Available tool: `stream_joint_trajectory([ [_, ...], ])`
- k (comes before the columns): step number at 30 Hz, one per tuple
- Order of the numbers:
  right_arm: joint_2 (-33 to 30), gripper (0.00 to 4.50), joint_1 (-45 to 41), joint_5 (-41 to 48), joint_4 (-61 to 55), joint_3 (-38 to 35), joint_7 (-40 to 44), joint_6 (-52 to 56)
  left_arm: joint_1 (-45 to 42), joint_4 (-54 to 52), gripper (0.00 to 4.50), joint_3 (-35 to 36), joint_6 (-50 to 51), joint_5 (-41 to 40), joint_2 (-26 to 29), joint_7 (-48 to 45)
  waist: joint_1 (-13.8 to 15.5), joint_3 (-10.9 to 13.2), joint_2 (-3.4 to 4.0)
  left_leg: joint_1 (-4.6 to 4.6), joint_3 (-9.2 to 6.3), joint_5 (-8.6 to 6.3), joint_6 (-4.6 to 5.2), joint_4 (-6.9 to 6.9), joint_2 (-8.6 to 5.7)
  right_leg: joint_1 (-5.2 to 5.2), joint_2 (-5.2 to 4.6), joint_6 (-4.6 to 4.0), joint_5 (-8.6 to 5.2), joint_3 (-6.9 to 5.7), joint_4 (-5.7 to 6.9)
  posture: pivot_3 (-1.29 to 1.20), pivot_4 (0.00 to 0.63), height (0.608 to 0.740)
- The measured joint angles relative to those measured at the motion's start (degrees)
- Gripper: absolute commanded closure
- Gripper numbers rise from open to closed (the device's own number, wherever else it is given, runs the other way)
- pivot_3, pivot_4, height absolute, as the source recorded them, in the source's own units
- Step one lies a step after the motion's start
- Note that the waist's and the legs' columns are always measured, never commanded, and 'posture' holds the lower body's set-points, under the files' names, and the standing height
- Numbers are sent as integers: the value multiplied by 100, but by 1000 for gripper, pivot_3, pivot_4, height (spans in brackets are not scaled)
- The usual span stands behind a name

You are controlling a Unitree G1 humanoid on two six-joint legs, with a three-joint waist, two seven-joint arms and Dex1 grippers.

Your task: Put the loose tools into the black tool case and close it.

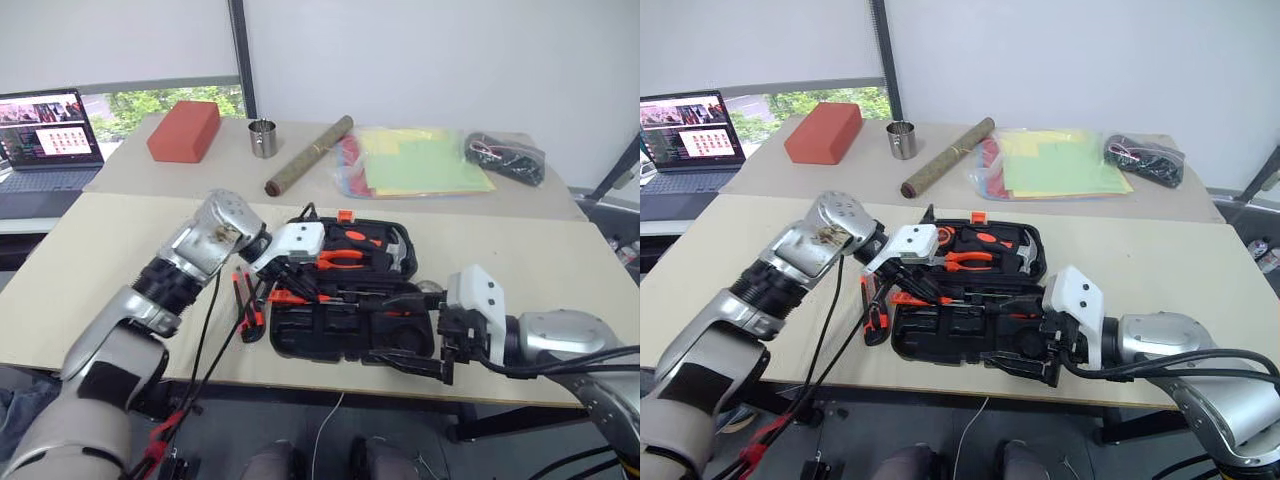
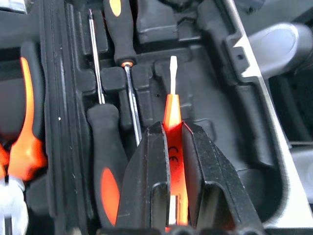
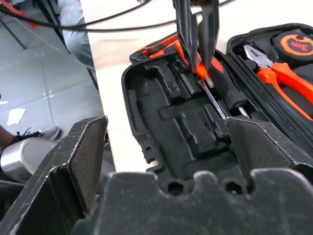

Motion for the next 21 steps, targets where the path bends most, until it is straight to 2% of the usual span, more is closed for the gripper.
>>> stream_joint_trajectory([
  [3, 36, 0, 65, 7, -41, -14, -141, 11, -42, 209, 4419, -21, 40, 127, -173, -84, -3, 0, 0, -9, 1, -10, 17, 12, 0, -4, -2, -8, 7, 0, 1, 0, 150, 736],
  [6, 39, 0, 93, 14, -90, -19, -238, 12, -47, 171, 4419, -40, 493, 113, -239, -226, -4, 0, 0, -25, 0, -19, 32, 33, -2, -10, -2, -11, 13, -3, 3, 0, 150, 736],
  [11, 49, 0, 98, 108, -94, -42, -376, 12, -48, -477, 4419, -258, 1540, -223, 65, -286, -9, 0, 0, -34, -1, -30, 51, 51, -10, -9, -13, 8, 17, 0, -1, 0, 150, 736],
  [15, 53, 0, 94, 152, -88, -80, -399, 11, -49, -687, 4419, -255, 1813, -233, 137, -283, 13, 0, 0, -35, -8, -33, 54, 66, -15, -2, -22, 17, 17, -6, 2, 0, 150, 736],
  [21, 93, 0, 29, 167, -46, -77, -403, 9, -121, -415, 4419, -246, 1982, -17, -291, -11, 18, 0, 0, -35, -7, -37, 64, 77, -22, 4, -29, 39, 23, 0, 1, 0, 150, 736],
])
